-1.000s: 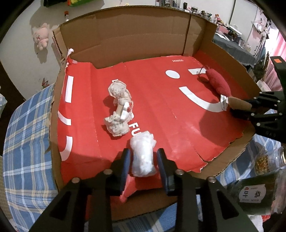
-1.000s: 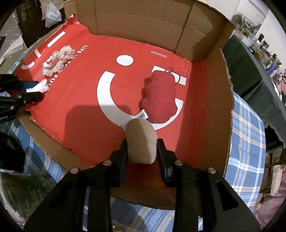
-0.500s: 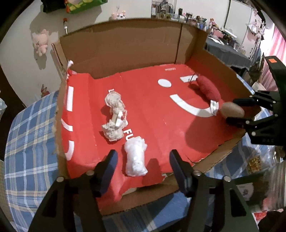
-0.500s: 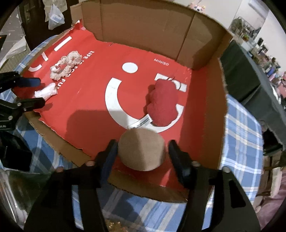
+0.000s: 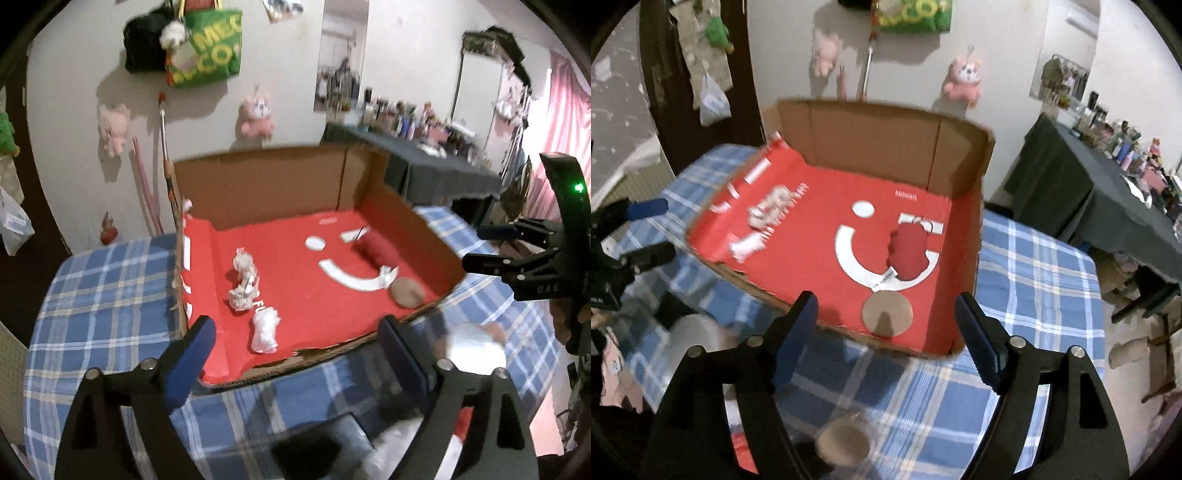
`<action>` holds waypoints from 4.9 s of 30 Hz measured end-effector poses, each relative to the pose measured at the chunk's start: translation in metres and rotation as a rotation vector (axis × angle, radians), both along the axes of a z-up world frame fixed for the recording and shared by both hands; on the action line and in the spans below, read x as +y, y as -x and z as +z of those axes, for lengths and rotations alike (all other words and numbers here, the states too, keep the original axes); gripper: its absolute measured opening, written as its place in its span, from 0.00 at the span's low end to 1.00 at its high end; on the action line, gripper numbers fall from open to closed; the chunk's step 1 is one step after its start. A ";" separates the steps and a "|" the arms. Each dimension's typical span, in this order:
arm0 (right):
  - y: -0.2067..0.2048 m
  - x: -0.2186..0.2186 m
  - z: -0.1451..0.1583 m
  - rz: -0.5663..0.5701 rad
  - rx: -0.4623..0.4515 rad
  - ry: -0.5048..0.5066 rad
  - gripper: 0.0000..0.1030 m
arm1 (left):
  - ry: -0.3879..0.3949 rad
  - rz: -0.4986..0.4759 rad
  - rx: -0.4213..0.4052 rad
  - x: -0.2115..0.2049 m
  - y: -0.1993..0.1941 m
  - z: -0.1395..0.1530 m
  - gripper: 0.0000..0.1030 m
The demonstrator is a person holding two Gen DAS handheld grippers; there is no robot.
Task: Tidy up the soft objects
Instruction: 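Withdraw both tools from the box back over the table, then lower the left tool onto the white mesh bath puff while the right tool approaches the red foam net, then close the left tool on the bath puff while the right tool grasps the red foam net, then carry the bath puff with the left tool while the right tool carries the foam net into the box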
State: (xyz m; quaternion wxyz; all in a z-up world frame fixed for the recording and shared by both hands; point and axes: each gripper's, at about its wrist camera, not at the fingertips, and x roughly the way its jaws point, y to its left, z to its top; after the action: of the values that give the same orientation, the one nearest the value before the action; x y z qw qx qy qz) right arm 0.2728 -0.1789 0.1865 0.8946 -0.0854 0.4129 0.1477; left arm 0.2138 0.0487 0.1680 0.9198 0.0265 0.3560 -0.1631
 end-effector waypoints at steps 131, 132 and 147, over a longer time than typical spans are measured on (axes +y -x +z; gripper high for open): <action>0.181 -0.012 -0.070 -0.107 -0.326 -0.200 0.44 | 0.172 0.061 -0.158 -0.007 0.161 -0.048 0.27; 0.178 -0.012 -0.068 -0.109 -0.327 -0.201 0.44 | 0.173 0.060 -0.160 -0.006 0.159 -0.045 0.27; 0.126 -0.015 -0.035 -0.082 -0.327 -0.177 0.44 | 0.156 0.045 -0.154 -0.005 0.116 -0.024 0.26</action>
State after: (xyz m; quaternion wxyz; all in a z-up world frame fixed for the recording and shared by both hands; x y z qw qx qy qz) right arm 0.1469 -0.1935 0.1516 0.9591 -0.0120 0.2507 0.1310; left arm 0.0982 0.0434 0.1440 0.9470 -0.0405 0.2712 -0.1672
